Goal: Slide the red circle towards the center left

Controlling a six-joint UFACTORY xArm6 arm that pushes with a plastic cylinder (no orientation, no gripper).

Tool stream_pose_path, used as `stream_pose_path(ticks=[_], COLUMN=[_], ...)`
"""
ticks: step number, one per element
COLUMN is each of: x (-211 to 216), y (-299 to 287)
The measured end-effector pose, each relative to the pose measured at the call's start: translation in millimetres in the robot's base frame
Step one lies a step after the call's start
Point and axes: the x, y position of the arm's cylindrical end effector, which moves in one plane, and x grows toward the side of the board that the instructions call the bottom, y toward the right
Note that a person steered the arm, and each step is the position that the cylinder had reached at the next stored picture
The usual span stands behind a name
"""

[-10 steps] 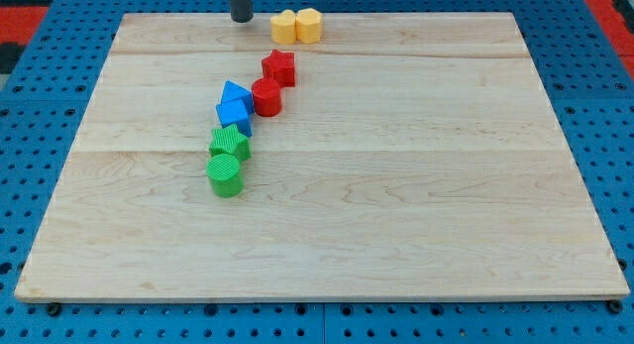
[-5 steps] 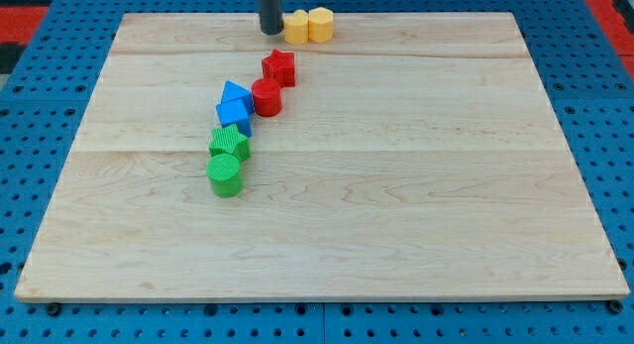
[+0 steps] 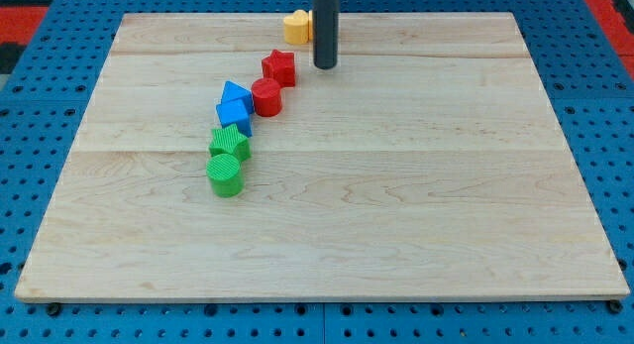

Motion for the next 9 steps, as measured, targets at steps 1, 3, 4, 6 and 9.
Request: stream_pose_path(ticks=[1,3,4,6,9], x=[43.5,106.6,103.0,76.1,16.0], y=[1.7,-7.5,-26.7,-51.1,-86.4])
